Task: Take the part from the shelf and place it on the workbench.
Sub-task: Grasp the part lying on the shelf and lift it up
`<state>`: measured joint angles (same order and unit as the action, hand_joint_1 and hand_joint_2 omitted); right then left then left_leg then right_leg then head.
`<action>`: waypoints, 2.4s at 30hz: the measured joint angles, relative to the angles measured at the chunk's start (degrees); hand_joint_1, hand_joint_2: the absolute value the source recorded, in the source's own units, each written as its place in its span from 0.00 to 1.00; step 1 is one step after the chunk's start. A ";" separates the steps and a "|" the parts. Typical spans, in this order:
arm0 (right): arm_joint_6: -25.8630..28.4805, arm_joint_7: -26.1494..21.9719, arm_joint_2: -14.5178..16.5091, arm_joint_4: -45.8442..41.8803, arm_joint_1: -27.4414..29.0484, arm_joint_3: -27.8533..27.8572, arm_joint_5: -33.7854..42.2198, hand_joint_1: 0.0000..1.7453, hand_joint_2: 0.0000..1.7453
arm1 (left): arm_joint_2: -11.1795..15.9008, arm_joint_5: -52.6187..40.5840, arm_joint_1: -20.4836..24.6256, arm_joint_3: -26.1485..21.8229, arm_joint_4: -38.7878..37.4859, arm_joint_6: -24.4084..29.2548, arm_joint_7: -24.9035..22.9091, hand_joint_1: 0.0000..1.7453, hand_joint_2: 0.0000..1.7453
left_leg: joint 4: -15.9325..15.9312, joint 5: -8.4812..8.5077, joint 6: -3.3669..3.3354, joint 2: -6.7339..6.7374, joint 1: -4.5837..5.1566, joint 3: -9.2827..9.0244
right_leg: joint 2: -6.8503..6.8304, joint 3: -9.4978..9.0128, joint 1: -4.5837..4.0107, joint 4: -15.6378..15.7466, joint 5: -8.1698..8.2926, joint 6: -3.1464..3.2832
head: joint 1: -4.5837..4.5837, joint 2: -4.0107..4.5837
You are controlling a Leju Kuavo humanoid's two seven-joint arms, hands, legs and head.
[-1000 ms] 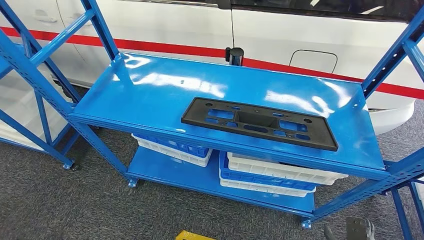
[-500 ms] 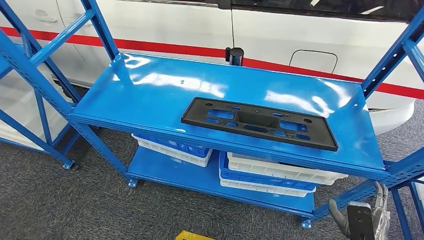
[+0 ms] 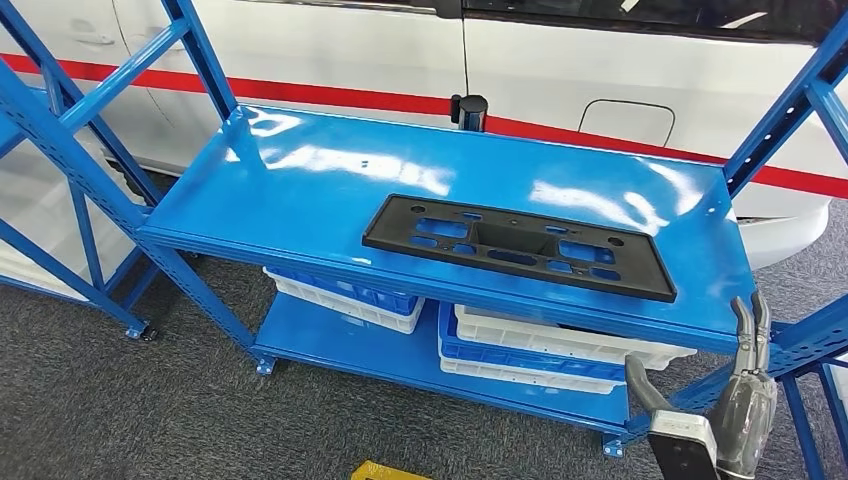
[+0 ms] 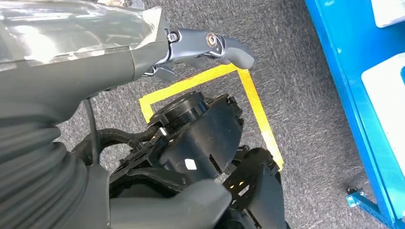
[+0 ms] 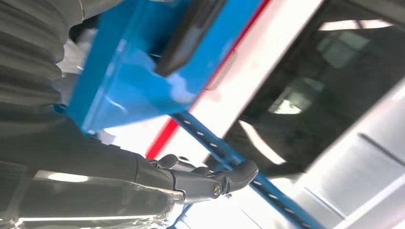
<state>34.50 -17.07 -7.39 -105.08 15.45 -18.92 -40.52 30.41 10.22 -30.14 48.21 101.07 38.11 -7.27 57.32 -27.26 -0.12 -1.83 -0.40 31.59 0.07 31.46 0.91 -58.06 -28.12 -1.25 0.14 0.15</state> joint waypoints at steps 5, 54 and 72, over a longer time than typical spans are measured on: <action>0.69 1.27 0.03 -1.62 -1.44 -2.69 -9.72 0.00 1.00 | -0.85 -0.87 0.87 -0.02 -0.13 0.75 -1.03 0.00 1.00 | 0.00 0.00 0.00 0.00 0.00 0.00 | 0.00 -0.02 0.00 0.00 0.00 0.00 | -0.01 0.00; -10.19 15.33 5.54 16.78 -21.72 -10.72 -45.40 0.00 1.00 | -21.18 -4.14 29.86 -10.56 -34.43 -17.44 -6.58 0.00 1.00 | 0.07 0.11 -0.03 -0.01 0.01 -0.03 | 0.01 0.07 0.02 -0.01 0.04 -0.03 | 0.00 0.00; -12.70 18.93 5.56 22.03 -21.75 -8.21 -47.09 0.00 1.00 | -32.39 -25.35 34.78 -28.49 -43.08 -31.82 -10.53 0.00 1.00 | 0.08 0.11 -0.03 -0.01 0.01 0.02 | 0.00 0.08 0.02 -0.01 0.05 -0.04 | 0.00 0.00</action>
<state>21.79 1.86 -1.84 -83.05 -6.30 -27.14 -87.61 -1.98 -15.13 4.64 19.72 57.99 6.28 -17.80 57.40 -27.15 -0.15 -1.85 -0.39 31.61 0.07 31.54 0.93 -58.08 -28.07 -1.29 0.14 0.15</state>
